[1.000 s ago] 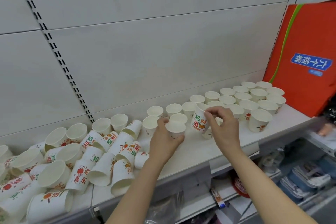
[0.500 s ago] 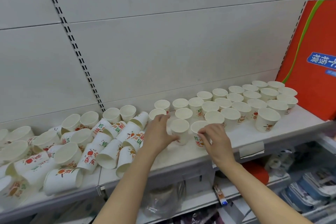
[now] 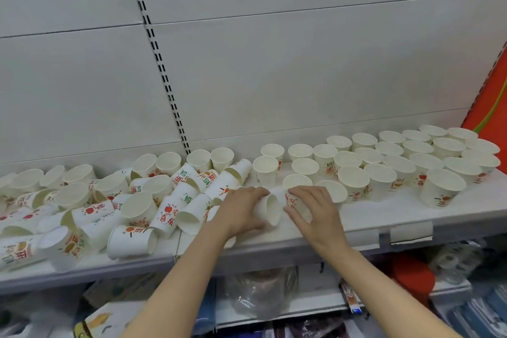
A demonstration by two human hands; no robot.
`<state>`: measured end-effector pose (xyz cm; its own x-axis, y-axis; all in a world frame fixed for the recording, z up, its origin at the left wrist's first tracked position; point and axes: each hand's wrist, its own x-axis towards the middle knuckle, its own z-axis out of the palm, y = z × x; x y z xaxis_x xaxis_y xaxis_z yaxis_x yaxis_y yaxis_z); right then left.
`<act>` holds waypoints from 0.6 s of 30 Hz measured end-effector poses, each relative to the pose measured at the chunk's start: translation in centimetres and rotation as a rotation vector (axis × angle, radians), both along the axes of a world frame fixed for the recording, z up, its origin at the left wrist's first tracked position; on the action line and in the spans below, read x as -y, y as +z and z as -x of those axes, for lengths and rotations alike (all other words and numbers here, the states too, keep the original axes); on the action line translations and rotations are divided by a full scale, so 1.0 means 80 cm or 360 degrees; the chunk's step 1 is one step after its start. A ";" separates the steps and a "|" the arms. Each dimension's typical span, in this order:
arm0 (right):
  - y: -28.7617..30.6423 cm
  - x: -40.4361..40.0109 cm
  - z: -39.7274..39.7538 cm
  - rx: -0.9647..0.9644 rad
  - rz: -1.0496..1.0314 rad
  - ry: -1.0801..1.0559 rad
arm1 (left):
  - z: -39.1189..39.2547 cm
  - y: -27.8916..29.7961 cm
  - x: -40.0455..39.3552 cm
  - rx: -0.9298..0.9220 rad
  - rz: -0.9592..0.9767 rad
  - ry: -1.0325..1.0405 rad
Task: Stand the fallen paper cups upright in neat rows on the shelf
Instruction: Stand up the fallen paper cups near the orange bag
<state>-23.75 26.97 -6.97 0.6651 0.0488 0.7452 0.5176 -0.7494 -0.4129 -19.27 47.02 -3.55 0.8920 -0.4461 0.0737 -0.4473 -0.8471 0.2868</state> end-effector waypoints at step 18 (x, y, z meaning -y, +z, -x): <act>0.000 -0.067 -0.066 -0.0088 0.0576 -0.0229 | -0.090 0.030 -0.096 -0.0027 0.0599 0.0418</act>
